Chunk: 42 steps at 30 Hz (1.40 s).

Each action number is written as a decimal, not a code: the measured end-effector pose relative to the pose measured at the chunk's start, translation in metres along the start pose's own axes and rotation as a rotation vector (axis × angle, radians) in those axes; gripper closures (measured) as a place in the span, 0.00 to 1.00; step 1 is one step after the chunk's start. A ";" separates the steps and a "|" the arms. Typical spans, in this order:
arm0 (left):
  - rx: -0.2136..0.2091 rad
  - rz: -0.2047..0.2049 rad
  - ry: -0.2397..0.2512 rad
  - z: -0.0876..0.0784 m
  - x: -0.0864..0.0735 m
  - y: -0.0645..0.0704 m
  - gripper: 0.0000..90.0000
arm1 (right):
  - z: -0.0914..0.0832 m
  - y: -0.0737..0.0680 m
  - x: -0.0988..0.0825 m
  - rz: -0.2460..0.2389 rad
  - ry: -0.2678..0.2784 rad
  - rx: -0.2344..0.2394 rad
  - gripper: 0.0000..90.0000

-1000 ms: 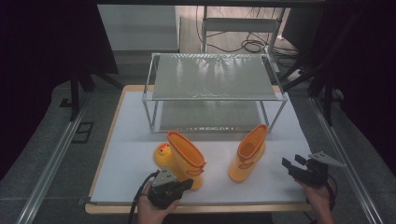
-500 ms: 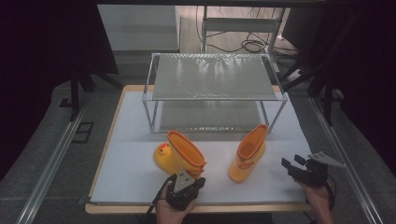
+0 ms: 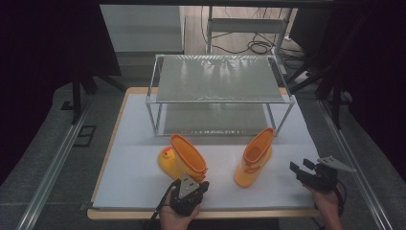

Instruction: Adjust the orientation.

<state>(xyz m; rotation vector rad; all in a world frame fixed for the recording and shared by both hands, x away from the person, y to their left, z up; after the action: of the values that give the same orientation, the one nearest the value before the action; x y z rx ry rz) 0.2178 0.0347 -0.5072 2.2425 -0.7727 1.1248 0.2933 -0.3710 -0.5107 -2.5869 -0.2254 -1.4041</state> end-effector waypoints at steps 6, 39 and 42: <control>-0.002 -0.020 0.000 -0.016 -0.008 -0.009 1.00 | 0.000 0.001 0.000 0.003 -0.002 0.001 0.41; 0.121 -0.206 0.074 -0.088 -0.039 -0.085 1.00 | 0.004 0.003 -0.002 0.014 -0.014 0.000 0.42; 0.127 -0.209 0.070 -0.089 -0.039 -0.087 1.00 | 0.004 0.004 -0.002 0.018 -0.015 0.000 0.42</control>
<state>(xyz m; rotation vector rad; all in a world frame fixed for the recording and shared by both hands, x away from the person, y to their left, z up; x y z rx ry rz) 0.2099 0.1651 -0.5088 2.3110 -0.4378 1.1722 0.2962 -0.3737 -0.5147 -2.5939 -0.2031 -1.3792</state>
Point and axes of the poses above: each handheld gripper's, and its own axes: z roughly forward along the jaws, x roughly out of its top, y roughly to its right, the point moved 3 cm from there along z, roughly forward along the jaws, and after that the axes turned 4 degrees about -x, right-handed, at the moved point
